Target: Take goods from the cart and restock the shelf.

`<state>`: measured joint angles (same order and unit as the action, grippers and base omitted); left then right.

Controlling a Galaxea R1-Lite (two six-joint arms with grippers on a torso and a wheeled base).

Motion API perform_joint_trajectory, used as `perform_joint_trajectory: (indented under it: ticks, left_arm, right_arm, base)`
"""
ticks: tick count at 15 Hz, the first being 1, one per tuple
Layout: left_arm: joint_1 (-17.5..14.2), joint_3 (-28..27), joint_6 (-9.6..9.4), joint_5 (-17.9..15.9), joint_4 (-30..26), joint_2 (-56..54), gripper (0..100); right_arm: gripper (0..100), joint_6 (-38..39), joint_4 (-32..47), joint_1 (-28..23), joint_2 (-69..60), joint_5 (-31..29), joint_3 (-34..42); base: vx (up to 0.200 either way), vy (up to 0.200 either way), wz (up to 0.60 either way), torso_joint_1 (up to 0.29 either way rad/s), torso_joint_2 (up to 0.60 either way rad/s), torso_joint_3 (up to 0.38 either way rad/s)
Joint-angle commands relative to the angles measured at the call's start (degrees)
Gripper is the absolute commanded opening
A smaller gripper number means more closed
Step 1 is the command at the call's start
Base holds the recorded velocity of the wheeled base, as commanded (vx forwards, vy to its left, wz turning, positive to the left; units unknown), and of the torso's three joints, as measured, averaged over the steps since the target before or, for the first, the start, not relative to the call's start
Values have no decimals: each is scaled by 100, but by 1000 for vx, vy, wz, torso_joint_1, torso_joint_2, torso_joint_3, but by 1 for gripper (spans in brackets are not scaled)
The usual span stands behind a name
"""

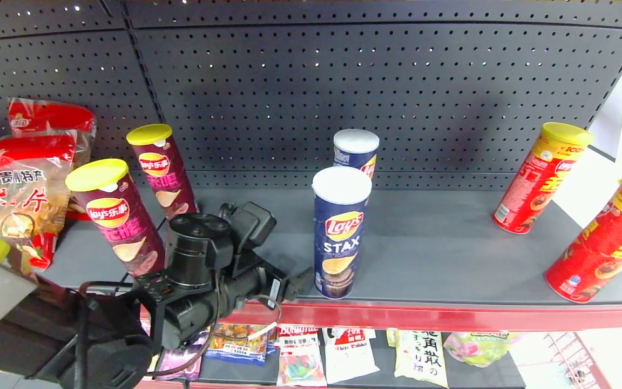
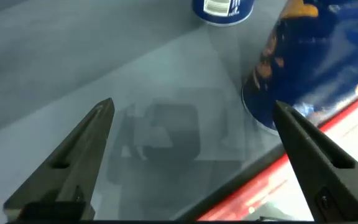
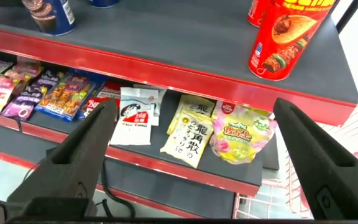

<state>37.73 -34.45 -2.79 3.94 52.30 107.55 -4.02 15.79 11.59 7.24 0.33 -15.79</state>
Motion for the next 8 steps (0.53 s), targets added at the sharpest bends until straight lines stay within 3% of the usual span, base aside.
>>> perform_joint_trajectory:
  ticks: [1, 8]
  left_arm:
    - [6, -106, -2, 2, 9, 161, 100]
    - [6, -361, -11, 2, 17, 293, 100]
  right_arm:
    - [100, -2, 3, 1, 14, 11, 5]
    - [100, -2, 3, 1, 14, 2, 14]
  base:
    - [0, 0, 0, 0, 0, 0]
    - [0, 0, 0, 0, 0, 0]
